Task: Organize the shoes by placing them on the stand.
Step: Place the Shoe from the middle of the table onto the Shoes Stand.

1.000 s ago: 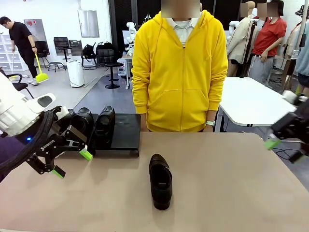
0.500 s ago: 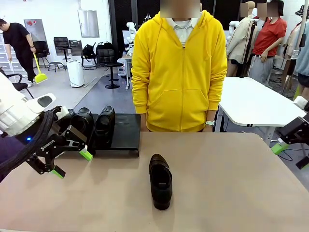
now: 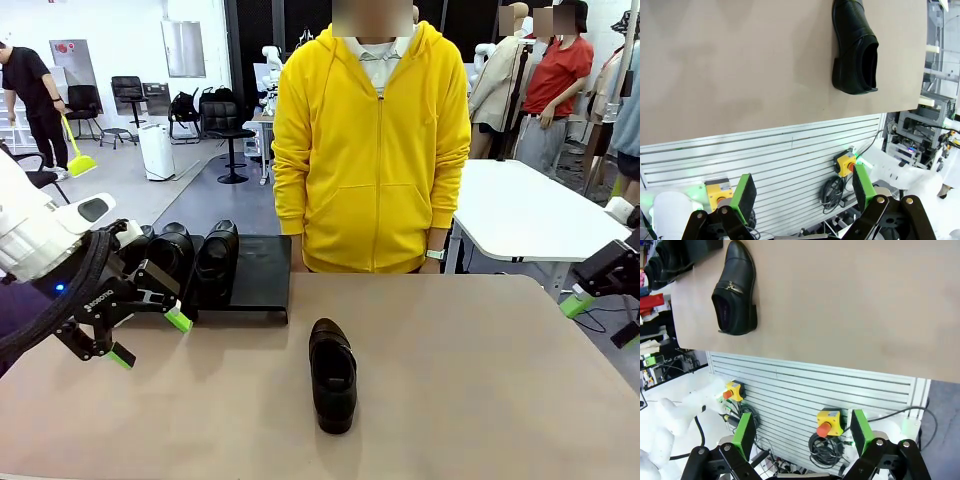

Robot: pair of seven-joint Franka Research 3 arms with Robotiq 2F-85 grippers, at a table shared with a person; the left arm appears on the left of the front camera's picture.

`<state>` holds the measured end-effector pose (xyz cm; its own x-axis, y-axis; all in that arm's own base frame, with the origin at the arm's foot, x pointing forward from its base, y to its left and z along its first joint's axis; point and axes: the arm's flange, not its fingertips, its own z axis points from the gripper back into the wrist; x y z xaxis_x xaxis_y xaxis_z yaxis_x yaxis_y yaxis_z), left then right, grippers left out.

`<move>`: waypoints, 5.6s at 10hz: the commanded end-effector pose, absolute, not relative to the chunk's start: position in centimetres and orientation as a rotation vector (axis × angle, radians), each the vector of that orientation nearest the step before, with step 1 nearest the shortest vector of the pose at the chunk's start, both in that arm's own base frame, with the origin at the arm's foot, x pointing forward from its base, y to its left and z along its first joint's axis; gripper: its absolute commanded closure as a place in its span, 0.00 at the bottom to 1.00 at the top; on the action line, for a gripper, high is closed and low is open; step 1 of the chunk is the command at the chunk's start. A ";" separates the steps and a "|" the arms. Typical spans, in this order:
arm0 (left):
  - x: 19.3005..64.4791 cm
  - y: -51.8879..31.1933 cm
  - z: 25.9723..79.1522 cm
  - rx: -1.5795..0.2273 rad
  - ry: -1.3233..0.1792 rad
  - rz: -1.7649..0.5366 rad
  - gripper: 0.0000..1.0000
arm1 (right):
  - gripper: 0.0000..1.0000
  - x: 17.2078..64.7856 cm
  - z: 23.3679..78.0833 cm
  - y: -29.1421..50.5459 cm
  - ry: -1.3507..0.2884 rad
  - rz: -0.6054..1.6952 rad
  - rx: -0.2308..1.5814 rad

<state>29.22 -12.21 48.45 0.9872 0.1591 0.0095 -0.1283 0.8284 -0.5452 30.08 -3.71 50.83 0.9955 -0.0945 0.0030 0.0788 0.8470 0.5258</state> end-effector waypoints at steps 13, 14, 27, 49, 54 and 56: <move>43.7 -42.3 39.9 0.037 -0.098 0.320 0.00 | 0.00 30.3 51.2 -4.0 -0.029 -0.068 0.586; 43.3 -42.2 39.7 0.033 -0.074 0.294 0.00 | 0.00 30.3 51.2 -4.0 -0.029 -0.068 0.586; 42.6 -39.9 34.1 0.033 0.007 0.113 0.00 | 0.00 30.3 51.2 -4.0 -0.029 -0.068 0.586; 35.5 -23.4 51.5 -0.243 -0.529 -0.107 1.00 | 0.00 30.3 51.2 -4.0 -0.029 -0.068 0.586; 37.2 -25.8 51.7 -0.216 -0.494 -0.080 1.00 | 0.00 30.3 51.2 -4.0 -0.029 -0.068 0.586; 36.6 -25.6 51.0 -0.218 -0.466 -0.102 1.00 | 0.00 30.3 51.2 -4.0 -0.029 -0.068 0.586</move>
<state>36.87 -26.00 50.88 0.8909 -0.0522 0.4512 0.1505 0.9712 -0.1847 30.13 -3.80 50.78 0.9955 -0.0948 -0.0002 0.0807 0.8463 0.5266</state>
